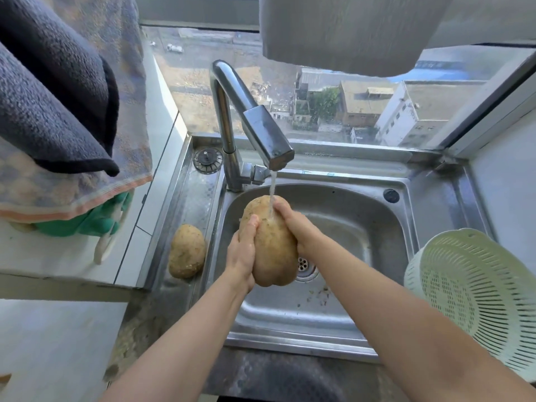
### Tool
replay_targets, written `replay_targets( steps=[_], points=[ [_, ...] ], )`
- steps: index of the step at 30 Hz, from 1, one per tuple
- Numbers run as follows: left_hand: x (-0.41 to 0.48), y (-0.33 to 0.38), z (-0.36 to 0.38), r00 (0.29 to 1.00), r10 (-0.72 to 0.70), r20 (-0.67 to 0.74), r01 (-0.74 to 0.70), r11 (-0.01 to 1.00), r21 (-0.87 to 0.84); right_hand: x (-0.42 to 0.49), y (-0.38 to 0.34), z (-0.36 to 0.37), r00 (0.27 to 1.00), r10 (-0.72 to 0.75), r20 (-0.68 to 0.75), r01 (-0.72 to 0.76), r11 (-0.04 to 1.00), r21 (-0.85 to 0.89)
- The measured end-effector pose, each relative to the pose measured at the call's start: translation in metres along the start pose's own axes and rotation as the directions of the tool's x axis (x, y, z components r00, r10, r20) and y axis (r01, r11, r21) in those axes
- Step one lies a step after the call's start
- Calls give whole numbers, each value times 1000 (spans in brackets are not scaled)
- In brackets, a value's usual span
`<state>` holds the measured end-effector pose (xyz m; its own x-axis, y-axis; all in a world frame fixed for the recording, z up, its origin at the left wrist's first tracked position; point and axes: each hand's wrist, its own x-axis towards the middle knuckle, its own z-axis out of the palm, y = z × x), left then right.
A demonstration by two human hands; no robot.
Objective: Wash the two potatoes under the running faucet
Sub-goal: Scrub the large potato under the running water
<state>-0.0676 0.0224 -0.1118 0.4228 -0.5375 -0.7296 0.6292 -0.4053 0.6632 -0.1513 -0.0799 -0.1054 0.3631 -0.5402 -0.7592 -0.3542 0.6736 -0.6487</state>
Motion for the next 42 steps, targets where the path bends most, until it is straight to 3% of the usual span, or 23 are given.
replay_targets(
  steps=[3,5,6,7,9,12,15,16,18,19,23,25,28,30,33,35,38,42],
  points=[
    [-6,-2,9,1000,12,-28,-11,999,37,-11,20,-8,987,101,121,-117,984,135],
    [-6,0,14,989,76,-130,-44,971,234,-9,29,-7,990,114,78,-129,969,210],
    [-4,4,16,972,163,-171,-68,886,458,-5,32,-5,993,113,45,-120,961,251],
    [-2,7,18,956,253,-152,-87,734,673,-5,32,-4,994,106,17,-107,959,262],
    [3,16,27,946,324,26,-192,494,848,-2,33,-7,997,74,-28,-68,980,185],
    [28,31,36,941,288,178,-287,401,870,-6,34,-10,999,16,-35,-12,993,113],
    [44,43,36,945,275,180,-306,537,786,-8,30,-11,999,-28,-42,32,994,105],
    [39,39,39,937,311,161,-306,504,808,-7,28,-13,998,-48,-44,53,994,95],
    [18,23,47,886,441,144,-304,317,899,-9,20,-16,993,-104,-63,107,993,42],
    [9,18,48,864,484,139,-309,293,905,-11,17,-17,989,-131,-74,132,991,17],
    [34,32,38,938,339,80,-232,439,868,-13,20,-15,994,-95,-51,95,995,-2],
    [38,39,43,938,344,47,-186,383,905,-12,22,-13,997,-67,-40,68,998,10],
    [8,23,53,874,472,118,-263,254,931,-10,20,-14,991,-107,-83,106,994,-7],
    [13,21,44,887,436,151,-308,314,898,-8,20,-15,984,-137,-110,133,990,-48],
    [43,43,38,951,308,40,-186,462,867,-12,23,-13,991,-119,-63,116,992,-50],
    [30,41,46,929,370,17,-175,396,901,-12,23,-13,993,-110,-48,109,994,-26],
    [0,17,46,849,512,131,-317,295,901,-11,18,-12,984,-154,-90,149,987,-60],
    [38,41,32,930,356,90,-256,452,855,-11,23,-9,989,-130,-68,125,989,-74]
  ],
)
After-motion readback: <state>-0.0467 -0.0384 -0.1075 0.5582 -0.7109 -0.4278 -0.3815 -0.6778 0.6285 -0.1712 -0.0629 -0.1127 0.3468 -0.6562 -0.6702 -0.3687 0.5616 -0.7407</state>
